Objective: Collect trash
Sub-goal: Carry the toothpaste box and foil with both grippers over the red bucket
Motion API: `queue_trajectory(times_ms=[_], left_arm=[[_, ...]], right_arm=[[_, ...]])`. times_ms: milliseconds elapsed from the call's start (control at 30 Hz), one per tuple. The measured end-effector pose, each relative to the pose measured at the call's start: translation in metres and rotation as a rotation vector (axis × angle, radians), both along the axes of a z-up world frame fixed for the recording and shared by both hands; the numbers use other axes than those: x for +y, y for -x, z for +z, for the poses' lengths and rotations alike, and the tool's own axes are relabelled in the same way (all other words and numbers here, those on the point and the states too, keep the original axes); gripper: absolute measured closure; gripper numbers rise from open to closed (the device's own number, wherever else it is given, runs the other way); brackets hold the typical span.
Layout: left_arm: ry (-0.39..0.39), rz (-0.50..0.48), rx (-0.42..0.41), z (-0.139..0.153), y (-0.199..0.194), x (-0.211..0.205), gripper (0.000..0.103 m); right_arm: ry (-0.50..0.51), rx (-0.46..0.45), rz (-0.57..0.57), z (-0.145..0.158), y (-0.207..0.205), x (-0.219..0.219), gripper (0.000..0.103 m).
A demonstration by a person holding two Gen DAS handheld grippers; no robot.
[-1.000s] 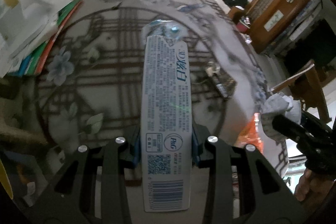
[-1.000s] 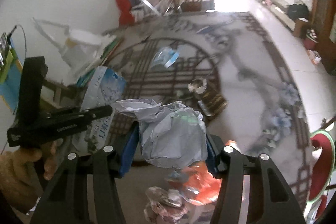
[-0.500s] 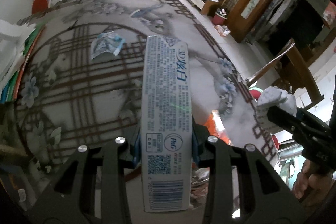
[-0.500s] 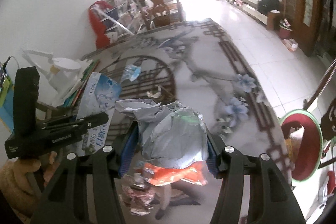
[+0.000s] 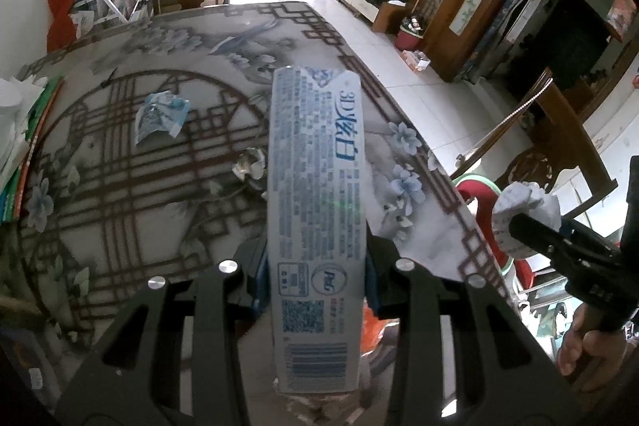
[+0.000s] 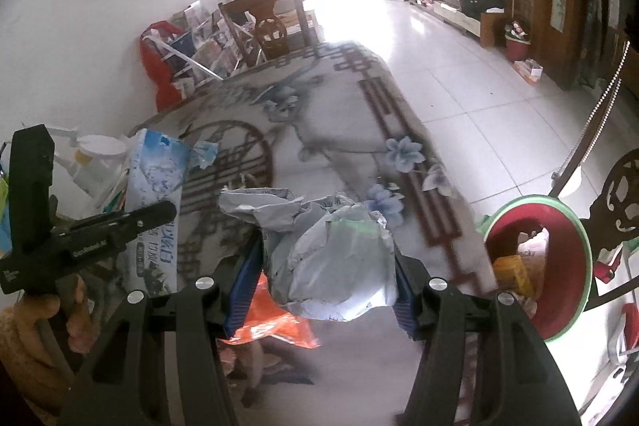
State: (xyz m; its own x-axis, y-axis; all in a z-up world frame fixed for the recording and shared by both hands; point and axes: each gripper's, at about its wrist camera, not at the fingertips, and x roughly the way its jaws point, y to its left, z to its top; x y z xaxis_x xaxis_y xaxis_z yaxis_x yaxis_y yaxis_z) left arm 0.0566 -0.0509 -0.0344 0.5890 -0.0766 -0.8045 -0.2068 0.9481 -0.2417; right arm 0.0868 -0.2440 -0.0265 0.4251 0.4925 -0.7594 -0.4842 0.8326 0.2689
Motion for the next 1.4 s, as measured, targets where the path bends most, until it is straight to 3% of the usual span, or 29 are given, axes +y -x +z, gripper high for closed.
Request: queue_trajectory(times_ms=[833,1067,1400], left_arm=[[-0.007,0.038,0.013,0.003,-0.056,-0.068,0.068],[-0.009,-0.028,0.026,0.002,-0.078,-0.105,0.068],[0.020,-0.196,0.047,-0.007,-0.116,-0.183,0.068]], right_arm=[[-0.022,0.026,0.031,-0.008,-0.067,-0.073,0.047],[-0.028,0.050,-0.022,-0.017,-0.076,-0.108,0.047],[-0.018,0.055,-0.164,-0.020,-0.090,-0.183,0.047]])
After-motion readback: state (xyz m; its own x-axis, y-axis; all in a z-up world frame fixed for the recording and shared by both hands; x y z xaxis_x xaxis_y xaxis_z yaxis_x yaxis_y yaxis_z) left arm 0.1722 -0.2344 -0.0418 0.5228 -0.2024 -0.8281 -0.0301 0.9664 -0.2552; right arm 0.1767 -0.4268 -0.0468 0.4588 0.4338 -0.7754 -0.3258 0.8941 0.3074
